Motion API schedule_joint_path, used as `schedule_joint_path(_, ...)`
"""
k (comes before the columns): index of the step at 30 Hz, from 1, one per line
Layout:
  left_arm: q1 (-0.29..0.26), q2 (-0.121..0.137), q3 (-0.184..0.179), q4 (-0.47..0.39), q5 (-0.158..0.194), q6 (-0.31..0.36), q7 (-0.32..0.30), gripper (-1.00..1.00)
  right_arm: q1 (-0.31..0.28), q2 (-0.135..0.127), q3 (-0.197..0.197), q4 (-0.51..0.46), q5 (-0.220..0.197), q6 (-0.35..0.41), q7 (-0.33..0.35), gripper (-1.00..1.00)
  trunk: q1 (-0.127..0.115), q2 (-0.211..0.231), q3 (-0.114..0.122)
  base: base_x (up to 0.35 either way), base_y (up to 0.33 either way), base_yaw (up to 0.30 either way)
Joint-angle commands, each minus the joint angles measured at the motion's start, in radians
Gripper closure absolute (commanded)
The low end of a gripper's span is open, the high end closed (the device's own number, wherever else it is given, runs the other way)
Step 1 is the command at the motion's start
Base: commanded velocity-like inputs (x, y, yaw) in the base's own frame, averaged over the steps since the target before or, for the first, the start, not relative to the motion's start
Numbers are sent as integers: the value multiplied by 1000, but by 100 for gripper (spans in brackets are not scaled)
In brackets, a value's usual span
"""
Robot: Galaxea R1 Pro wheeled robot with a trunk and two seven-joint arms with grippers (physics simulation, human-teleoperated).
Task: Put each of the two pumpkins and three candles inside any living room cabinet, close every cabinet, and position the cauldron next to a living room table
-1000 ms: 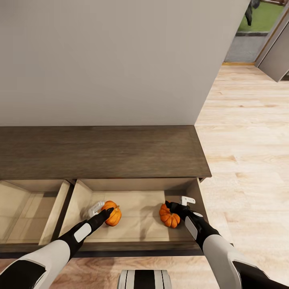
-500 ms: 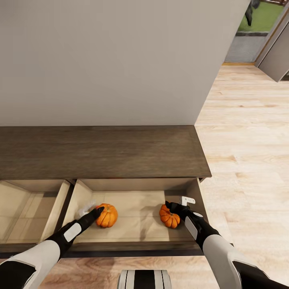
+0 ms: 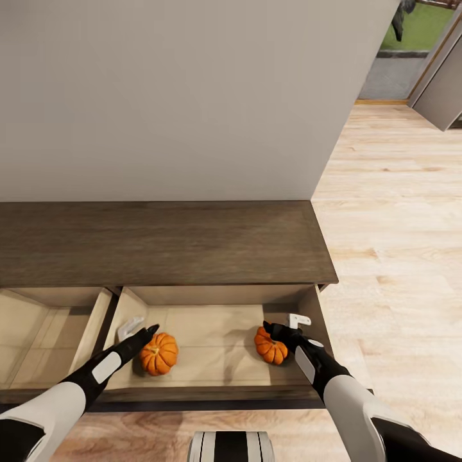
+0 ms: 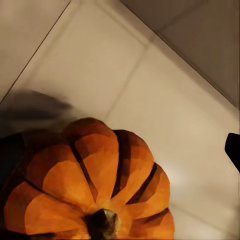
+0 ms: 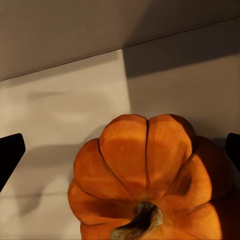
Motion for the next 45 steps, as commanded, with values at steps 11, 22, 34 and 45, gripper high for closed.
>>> schedule_joint_path(11, 7, -40, -4, -44, -6, -1, -6, -100, 0, -1, 25, -1, 0, -2, 2, -100, 0, 0, 0, 0, 0, 0)
schedule_joint_path(22, 9, -86, -5, -49, -8, -1, -10, -100, 1, -9, 24, -3, 0, -1, 14, -100, 0, 0, 0, -66, 0, 0)
schedule_joint_path(34, 9, -108, -5, -49, -8, 5, -9, -100, 2, -9, 25, -4, 1, -1, 65, -100, -46, 84, 38, -2, 0, 0)
schedule_joint_path(45, 9, -108, -5, -50, -9, 11, -9, -100, 2, -9, 25, -6, 0, 8, 117, -100, -88, 161, 72, 0, 0, 0)
